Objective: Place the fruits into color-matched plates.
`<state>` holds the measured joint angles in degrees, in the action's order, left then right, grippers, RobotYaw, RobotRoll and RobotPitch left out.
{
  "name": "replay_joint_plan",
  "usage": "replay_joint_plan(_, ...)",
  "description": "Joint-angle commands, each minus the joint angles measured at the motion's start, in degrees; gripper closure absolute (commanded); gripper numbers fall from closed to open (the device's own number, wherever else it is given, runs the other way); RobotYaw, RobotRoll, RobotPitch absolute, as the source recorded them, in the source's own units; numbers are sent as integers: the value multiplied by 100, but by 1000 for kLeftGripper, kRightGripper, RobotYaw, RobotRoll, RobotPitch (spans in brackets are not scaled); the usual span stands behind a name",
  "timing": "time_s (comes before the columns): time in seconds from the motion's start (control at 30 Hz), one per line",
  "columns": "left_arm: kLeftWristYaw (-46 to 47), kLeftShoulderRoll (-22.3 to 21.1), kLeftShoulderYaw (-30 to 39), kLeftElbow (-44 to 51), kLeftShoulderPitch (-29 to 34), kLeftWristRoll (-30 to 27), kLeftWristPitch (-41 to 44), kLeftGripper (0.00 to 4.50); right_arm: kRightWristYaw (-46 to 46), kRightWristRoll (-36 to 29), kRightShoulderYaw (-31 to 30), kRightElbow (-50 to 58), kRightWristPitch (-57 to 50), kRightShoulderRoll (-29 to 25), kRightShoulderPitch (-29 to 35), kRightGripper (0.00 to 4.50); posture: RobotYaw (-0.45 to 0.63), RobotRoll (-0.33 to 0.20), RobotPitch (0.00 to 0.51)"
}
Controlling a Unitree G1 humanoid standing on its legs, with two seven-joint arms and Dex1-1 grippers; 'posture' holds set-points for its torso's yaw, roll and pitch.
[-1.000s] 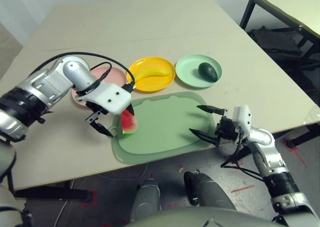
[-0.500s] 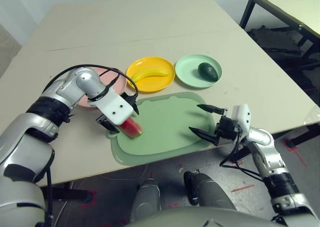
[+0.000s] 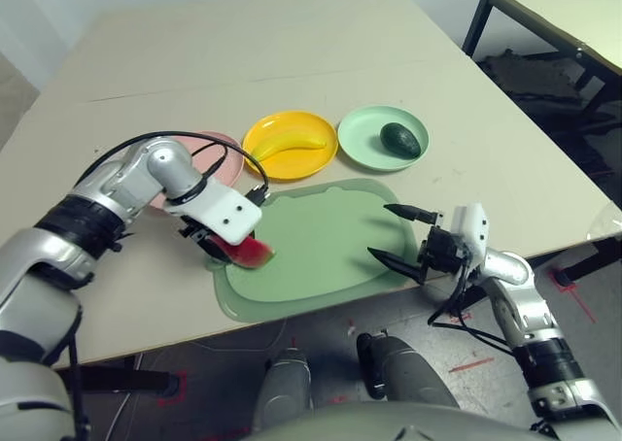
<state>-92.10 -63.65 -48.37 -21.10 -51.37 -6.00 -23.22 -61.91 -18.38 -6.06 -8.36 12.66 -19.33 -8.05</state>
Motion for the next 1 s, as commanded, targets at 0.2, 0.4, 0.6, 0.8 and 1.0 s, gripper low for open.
replay_joint_plan(0.2, -40, -205, -309, 293, -322, -434, 449, 2278, -40, 5, -105, -32, -82, -37, -29, 0, -50, 0, 96)
replay_joint_plan(0.4, -40, -65, -4, -401, -1171, -568, 725, 2278, -51, -48, -159, 147, -155, -51, -24, 0, -46, 0, 101)
replay_joint_plan(0.6, 248, 329, 654, -2696, -1741, 757, -118, 2278, -394, -250, -534, 800, -700, -178, 37, 0, -42, 0, 106)
replay_joint_plan(0.8, 1376, 485, 836, -4345, -1767, 2083, -549, 2278, 152, -726, -456, 1398, -1614, 163, -151, 0, -39, 0, 106)
replay_joint_plan(1.0, 2481, 633, 960, -5129, -1621, 2867, -581, 2278, 561, -676, -535, 1792, -2039, 264, -114, 0, -42, 0, 108)
